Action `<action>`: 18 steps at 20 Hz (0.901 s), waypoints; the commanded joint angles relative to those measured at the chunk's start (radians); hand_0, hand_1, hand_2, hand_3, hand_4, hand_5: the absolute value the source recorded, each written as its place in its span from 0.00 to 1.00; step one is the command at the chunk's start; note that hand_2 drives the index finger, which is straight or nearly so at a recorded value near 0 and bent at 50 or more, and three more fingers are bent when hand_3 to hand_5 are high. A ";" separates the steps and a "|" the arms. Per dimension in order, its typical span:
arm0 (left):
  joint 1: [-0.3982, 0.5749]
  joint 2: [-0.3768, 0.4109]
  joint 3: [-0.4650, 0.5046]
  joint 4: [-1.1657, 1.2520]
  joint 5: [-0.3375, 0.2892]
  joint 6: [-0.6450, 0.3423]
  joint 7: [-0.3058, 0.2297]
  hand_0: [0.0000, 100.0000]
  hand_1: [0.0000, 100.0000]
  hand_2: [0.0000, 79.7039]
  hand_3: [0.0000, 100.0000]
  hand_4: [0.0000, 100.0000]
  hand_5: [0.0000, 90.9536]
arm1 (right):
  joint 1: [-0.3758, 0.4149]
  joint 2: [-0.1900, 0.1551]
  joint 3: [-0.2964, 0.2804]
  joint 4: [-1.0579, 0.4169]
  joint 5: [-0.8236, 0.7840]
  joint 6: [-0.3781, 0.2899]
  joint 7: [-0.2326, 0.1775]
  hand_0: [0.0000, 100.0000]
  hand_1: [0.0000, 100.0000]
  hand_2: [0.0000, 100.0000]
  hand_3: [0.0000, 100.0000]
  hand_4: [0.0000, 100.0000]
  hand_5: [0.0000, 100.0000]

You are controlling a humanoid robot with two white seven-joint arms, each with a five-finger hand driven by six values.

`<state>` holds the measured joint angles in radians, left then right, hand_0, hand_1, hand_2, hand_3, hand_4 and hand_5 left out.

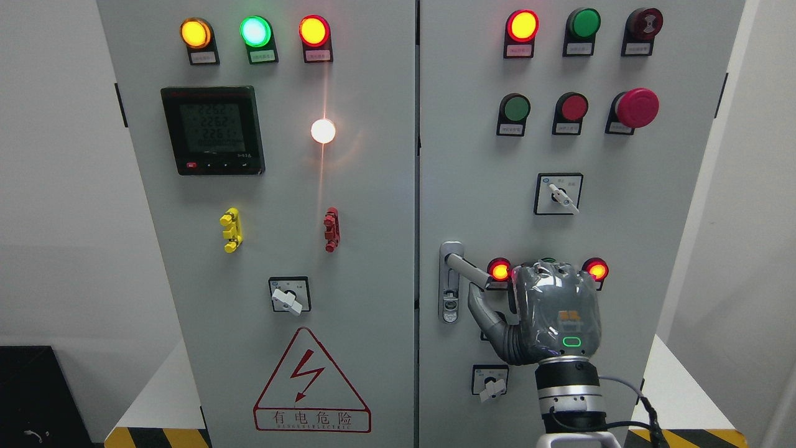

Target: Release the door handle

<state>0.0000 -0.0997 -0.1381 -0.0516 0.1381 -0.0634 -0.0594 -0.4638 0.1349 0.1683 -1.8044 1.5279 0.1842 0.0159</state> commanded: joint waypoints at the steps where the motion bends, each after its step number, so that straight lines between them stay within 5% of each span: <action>1: 0.018 0.000 0.000 -0.001 0.000 0.000 0.000 0.12 0.56 0.00 0.00 0.00 0.00 | -0.001 0.000 -0.006 -0.003 0.000 0.000 -0.001 0.46 0.20 0.94 1.00 0.92 0.98; 18: 0.018 0.000 0.000 -0.001 0.000 0.000 0.000 0.12 0.56 0.00 0.00 0.00 0.00 | -0.006 -0.001 -0.016 -0.001 0.000 0.000 -0.005 0.45 0.20 0.93 1.00 0.91 0.98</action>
<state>0.0000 -0.0997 -0.1381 -0.0517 0.1381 -0.0633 -0.0594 -0.4682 0.1349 0.1575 -1.8056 1.5278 0.1842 0.0128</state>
